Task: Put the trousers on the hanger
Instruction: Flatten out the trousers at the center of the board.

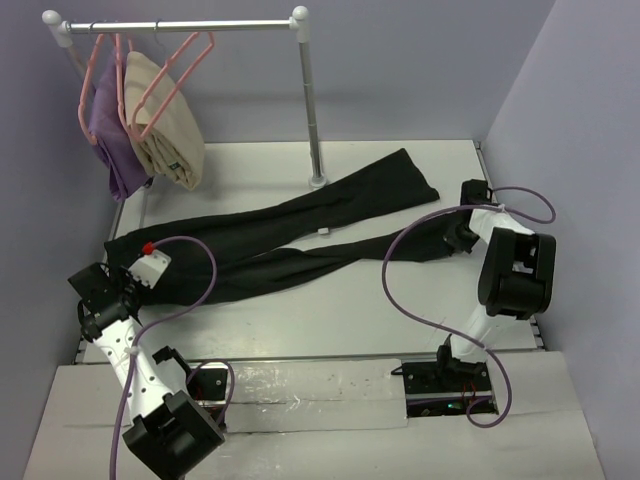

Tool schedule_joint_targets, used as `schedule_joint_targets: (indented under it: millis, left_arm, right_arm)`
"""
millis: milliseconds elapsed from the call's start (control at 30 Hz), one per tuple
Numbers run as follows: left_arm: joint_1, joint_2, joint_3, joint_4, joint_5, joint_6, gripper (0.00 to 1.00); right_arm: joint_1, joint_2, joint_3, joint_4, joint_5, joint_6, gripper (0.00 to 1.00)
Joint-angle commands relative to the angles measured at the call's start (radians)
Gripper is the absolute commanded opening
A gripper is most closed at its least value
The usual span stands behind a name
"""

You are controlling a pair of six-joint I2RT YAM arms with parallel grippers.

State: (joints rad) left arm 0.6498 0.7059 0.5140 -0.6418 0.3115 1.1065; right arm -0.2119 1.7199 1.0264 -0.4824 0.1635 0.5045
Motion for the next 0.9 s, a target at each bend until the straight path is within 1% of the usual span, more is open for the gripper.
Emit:
schedule_joint_targets:
  millis: [0, 67, 100, 167, 200, 400, 500, 567, 667, 700, 767, 800, 867]
  left_arm:
    - [0.007, 0.009, 0.026, 0.066, 0.014, -0.007, 0.00]
    - [0.007, 0.014, 0.027, 0.074, 0.011, -0.004, 0.00]
    - [0.007, 0.017, 0.027, 0.074, 0.011, -0.002, 0.00]
    - [0.007, 0.010, 0.024, 0.079, 0.008, 0.009, 0.00]
    - [0.008, 0.006, 0.021, 0.080, 0.002, 0.013, 0.00]
    - [0.008, -0.036, -0.008, 0.079, 0.006, 0.052, 0.00]
    - [0.008, -0.043, -0.028, 0.094, -0.011, 0.069, 0.00]
    - [0.008, -0.046, -0.037, 0.100, -0.018, 0.084, 0.00]
    - [0.008, -0.057, -0.048, 0.080, -0.014, 0.119, 0.00]
    - [0.007, -0.060, -0.051, 0.067, -0.008, 0.131, 0.00]
    - [0.007, -0.059, -0.049, 0.051, 0.014, 0.154, 0.00]
    - [0.007, -0.059, -0.046, 0.036, 0.020, 0.159, 0.00]
    - [0.008, -0.059, -0.040, 0.019, 0.029, 0.171, 0.00]
  right_arm:
    - [-0.004, -0.179, 0.027, -0.042, 0.004, -0.014, 0.00]
    - [-0.004, -0.268, 0.044, -0.073, -0.025, -0.008, 0.00]
    - [-0.004, -0.355, 0.055, -0.084, -0.038, -0.001, 0.00]
    - [-0.004, -0.434, 0.093, -0.117, -0.065, 0.011, 0.00]
    - [-0.007, -0.500, 0.104, -0.128, -0.076, 0.015, 0.00]
    - [-0.011, -0.617, 0.170, -0.234, -0.127, 0.031, 0.00]
    - [-0.017, -0.641, 0.181, -0.263, -0.108, 0.016, 0.00]
    - [-0.033, -0.625, 0.204, -0.275, -0.082, -0.007, 0.00]
    - [-0.058, -0.527, 0.242, -0.278, -0.044, -0.030, 0.00]
    - [-0.061, -0.444, 0.259, -0.282, -0.032, -0.037, 0.00]
    - [-0.061, -0.347, 0.313, -0.292, 0.020, -0.037, 0.00]
    - [-0.061, -0.245, 0.334, -0.294, 0.027, -0.035, 0.00]
    - [-0.058, -0.143, 0.391, -0.298, 0.025, -0.017, 0.00]
